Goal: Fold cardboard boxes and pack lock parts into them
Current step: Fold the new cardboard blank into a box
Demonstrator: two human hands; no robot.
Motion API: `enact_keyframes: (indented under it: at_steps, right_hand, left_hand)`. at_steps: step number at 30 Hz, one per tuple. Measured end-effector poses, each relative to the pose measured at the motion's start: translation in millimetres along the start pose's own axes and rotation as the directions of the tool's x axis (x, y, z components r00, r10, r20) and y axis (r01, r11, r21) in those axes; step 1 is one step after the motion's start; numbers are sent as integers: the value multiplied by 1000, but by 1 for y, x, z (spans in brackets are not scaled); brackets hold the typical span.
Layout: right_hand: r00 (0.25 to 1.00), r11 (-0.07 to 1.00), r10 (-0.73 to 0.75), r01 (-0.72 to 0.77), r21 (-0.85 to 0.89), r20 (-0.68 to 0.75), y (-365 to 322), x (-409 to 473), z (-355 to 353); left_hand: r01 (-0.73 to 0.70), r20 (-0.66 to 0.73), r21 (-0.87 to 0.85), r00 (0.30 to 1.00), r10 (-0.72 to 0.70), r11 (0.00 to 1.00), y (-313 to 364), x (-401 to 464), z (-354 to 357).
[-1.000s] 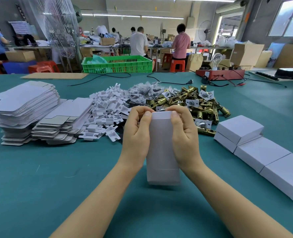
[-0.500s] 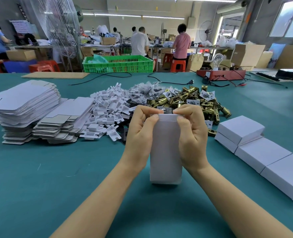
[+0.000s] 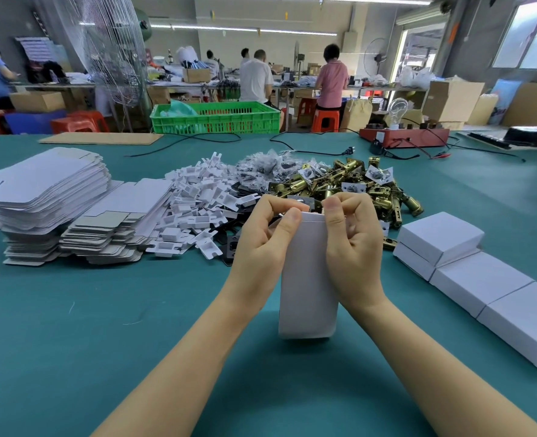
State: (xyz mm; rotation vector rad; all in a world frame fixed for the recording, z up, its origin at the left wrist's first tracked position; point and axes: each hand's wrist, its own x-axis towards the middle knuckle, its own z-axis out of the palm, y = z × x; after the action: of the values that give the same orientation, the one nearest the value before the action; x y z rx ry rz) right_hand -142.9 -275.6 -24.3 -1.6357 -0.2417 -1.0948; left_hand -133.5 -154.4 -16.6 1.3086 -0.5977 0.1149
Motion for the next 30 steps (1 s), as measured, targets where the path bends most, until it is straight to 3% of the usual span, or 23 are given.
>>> enact_keyframes:
  at_steps: [5,12,17,24,30]
  right_hand:
    - [1000,999,-11,11,-35,14,-1,2,-1]
    - [999,998,3,-1,-56,34,-4,3,-2]
    - [999,997,-5,7,-70,33,-4,5,-4]
    - [996,990,-63,70,-120,63,-4,3,-3]
    - [959,978,194,-205,33,207,-6,2,-3]
  left_hand:
    - [-132,29,112,991,130,985,1,-2,0]
    - [-176,31,148,984,173,973,-1,-3,2]
    - [-175,73,227,984,162,958,-8,-4,3]
    - [-126,18,184,992,125,975,-8,-2,2]
    - [-99,-100,133,989,112,986,-3,2,-8]
